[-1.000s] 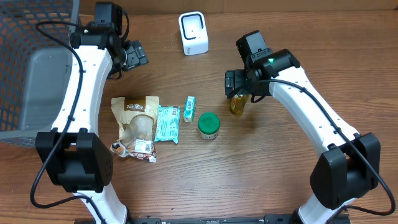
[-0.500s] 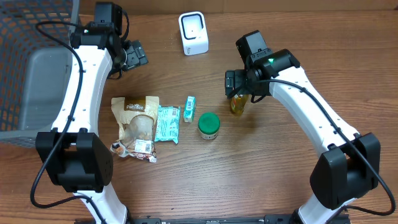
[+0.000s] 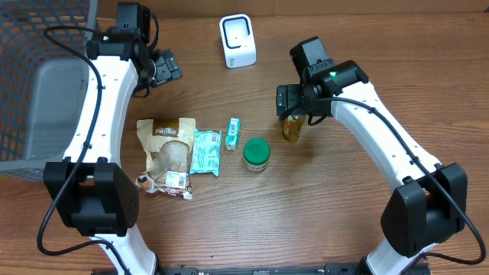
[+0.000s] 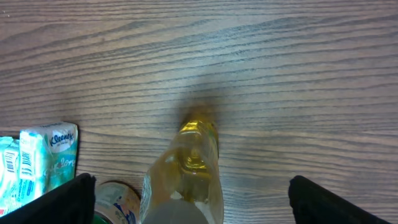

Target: Scan the item barcode

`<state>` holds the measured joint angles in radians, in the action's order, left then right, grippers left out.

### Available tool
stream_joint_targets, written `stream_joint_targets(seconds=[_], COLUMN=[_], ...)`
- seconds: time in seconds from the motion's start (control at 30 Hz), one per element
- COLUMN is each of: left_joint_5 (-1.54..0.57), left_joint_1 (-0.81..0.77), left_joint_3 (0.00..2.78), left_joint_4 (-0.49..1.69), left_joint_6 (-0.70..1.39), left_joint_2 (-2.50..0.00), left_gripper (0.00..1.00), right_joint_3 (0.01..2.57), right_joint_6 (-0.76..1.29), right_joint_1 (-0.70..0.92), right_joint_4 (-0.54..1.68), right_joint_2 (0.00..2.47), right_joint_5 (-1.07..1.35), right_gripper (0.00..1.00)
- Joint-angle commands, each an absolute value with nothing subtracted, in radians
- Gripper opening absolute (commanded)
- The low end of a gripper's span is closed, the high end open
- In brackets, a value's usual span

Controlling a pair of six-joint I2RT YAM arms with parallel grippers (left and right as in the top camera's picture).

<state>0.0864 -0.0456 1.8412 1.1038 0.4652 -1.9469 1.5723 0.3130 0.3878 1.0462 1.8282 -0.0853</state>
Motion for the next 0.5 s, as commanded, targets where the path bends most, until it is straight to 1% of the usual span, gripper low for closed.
stream_joint_targets(seconds=[0.0,0.1,0.17,0.4,0.47], left_joint_5=[0.081,0.081,0.081,0.081,0.081], left_joint_1=[-0.046,-0.046,-0.046,-0.046,-0.046], left_joint_3=[1.860,1.860,1.860,1.860,1.860], left_joint_4=[1.103,1.103,1.103,1.103,1.103], left_joint_6=[0.476,0.476,0.476,0.476,0.476], left_joint_2=[-1.934,-1.934,-1.934,-1.934,-1.934], left_gripper=[1.00,1.00,1.00,1.00,1.00], right_joint_3=[1.570,1.570,1.570,1.570,1.570], right_joint_6=[0.305,0.305,0.305,0.305,0.305], right_joint_1=[0.393,0.393,0.393,0.393,0.393], right_joint_4=[1.036,1.037,1.040,1.043,1.044], right_joint_2=[1.827,1.827,1.827,1.827,1.828], right_joint_5=[-0.075,-0.058,-0.058,-0.035,-0.031], right_gripper=[0.92,0.88,0.81,0.80,0.78])
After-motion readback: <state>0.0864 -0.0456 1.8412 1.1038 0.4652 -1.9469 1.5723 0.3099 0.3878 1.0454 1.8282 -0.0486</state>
